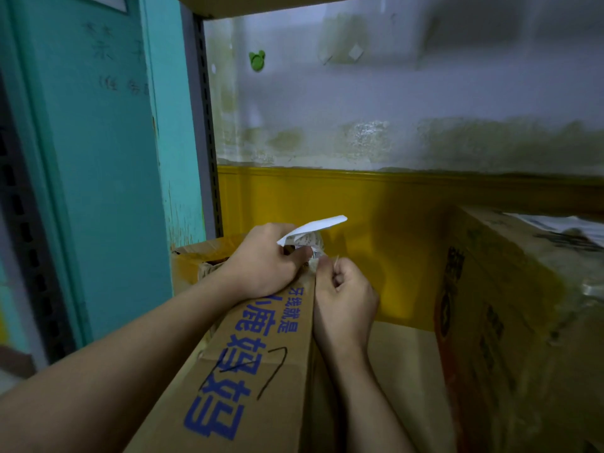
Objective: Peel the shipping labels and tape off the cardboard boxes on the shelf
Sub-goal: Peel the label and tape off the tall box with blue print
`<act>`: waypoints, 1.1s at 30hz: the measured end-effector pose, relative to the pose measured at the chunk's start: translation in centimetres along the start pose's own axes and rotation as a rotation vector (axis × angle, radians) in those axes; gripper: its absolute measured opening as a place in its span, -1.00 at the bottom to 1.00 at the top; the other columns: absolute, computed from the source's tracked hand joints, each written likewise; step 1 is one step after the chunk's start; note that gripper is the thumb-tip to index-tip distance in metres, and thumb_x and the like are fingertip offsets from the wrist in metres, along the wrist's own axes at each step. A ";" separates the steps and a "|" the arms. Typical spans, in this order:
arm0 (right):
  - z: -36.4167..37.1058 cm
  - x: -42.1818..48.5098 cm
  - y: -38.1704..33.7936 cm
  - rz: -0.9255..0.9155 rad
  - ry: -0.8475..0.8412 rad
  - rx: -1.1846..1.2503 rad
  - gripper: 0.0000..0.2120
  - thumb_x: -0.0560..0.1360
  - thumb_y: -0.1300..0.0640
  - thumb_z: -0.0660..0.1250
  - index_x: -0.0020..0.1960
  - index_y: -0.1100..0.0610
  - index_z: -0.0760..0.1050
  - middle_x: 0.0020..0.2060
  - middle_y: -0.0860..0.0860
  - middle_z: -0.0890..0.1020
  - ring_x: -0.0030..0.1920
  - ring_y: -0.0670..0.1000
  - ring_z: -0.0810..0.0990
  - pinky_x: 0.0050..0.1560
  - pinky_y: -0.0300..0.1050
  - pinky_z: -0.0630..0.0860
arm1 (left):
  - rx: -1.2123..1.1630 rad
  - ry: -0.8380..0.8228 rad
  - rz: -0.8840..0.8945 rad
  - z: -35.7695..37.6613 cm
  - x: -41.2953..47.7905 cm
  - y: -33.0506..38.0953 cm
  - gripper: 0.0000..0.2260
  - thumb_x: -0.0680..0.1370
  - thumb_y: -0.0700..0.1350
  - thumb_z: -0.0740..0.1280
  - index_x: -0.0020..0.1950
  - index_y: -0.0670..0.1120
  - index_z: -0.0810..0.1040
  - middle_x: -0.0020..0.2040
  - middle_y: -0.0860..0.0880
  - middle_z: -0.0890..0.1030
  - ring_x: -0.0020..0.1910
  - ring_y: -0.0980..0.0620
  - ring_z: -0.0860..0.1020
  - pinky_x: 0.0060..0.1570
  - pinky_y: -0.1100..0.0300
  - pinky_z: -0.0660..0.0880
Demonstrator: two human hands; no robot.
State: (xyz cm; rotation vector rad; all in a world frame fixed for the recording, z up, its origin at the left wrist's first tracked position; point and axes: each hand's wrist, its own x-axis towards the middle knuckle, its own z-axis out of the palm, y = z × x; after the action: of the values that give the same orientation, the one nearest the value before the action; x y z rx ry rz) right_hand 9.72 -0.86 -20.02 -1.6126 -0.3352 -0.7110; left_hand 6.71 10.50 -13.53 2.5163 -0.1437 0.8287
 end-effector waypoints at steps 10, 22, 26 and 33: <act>-0.1 -0.1 -0.1 0.014 0.016 -0.030 -0.57 0.54 0.07 0.32 -0.43 0.04 0.23 -0.50 -0.03 0.37 -0.47 -0.05 0.28 -0.36 -0.10 0.09 | 0.031 0.025 0.004 0.1 -0.1 0.2 -0.77 0.58 -0.09 0.34 -0.20 -0.20 0.53 -0.28 -0.10 0.53 -0.28 -0.08 0.46 -0.33 0.08 0.25; -0.4 0.0 -0.7 0.009 0.019 -0.071 -0.59 0.53 0.12 0.34 -0.41 0.02 0.23 -0.45 -0.03 0.41 -0.43 0.00 0.25 -0.33 -0.12 0.04 | 0.059 0.095 0.081 0.1 -0.2 -0.2 -0.84 0.52 -0.24 0.38 -0.25 -0.14 0.50 -0.27 0.11 0.48 -0.27 0.14 0.44 -0.34 0.39 0.28; -0.5 0.0 -0.9 0.047 -0.009 -0.123 -0.58 0.53 0.11 0.30 -0.43 0.03 0.19 -0.42 -0.03 0.39 -0.39 0.02 0.25 -0.31 -0.11 0.04 | 0.061 0.104 0.079 0.1 -0.3 0.2 -0.69 0.54 -0.22 0.35 -0.35 -0.03 0.37 -0.36 0.06 0.43 -0.35 0.11 0.40 -0.39 0.33 0.25; -0.7 0.0 -1.0 0.059 -0.014 -0.127 -0.61 0.53 0.11 0.28 -0.41 0.05 0.20 -0.39 -0.02 0.42 -0.33 0.04 0.29 -0.30 -0.10 0.06 | 0.036 0.088 0.043 0.1 -0.4 0.2 -0.71 0.54 -0.21 0.35 -0.36 -0.06 0.38 -0.44 0.00 0.41 -0.44 0.06 0.34 -0.44 0.26 0.22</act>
State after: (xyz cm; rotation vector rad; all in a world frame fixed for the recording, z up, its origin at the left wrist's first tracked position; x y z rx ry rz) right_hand 8.96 -1.35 -19.17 -1.7413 -0.2558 -0.6873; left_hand 6.37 10.25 -13.72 2.5129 -0.1549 0.9649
